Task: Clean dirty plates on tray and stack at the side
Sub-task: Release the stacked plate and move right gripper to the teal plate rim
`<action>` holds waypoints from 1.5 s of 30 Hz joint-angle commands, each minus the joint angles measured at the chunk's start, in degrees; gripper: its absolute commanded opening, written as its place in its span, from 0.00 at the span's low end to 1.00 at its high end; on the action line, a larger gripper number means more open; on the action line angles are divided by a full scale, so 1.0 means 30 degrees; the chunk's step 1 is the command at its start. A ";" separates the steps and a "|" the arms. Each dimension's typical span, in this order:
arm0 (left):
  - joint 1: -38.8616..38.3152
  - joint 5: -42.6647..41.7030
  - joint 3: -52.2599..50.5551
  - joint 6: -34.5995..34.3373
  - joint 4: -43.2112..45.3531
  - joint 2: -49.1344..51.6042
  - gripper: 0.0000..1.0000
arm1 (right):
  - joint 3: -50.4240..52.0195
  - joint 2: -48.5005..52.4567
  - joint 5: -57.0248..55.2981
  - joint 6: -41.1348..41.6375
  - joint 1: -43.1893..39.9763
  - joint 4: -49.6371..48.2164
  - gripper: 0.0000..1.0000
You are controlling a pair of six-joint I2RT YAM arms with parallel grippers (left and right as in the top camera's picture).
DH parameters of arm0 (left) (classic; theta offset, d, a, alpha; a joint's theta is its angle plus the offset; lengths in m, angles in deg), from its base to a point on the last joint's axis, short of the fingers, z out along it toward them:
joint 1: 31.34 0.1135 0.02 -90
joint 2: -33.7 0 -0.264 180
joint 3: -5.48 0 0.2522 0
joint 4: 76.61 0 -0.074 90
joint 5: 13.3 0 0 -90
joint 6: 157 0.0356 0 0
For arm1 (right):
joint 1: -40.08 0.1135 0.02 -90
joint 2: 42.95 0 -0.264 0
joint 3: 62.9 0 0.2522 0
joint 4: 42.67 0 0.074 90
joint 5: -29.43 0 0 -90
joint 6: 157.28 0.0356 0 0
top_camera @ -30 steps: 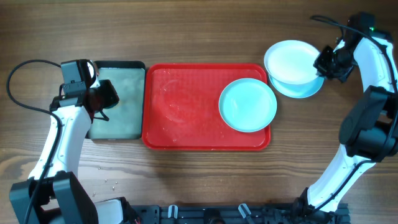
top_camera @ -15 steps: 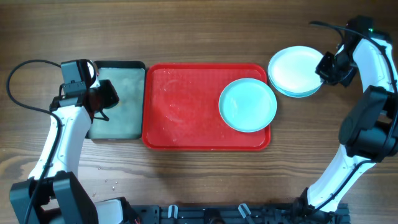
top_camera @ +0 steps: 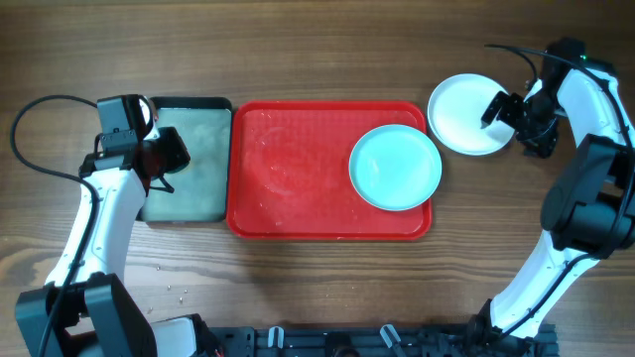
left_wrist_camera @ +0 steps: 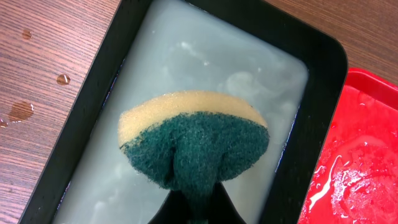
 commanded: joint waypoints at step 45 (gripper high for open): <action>0.0080 -0.0321 -0.0051 0.0095 0.0124 -0.0168 0.04 | -0.1173 -0.0743 0.0911 -0.3934 0.6251 0.5457 0.21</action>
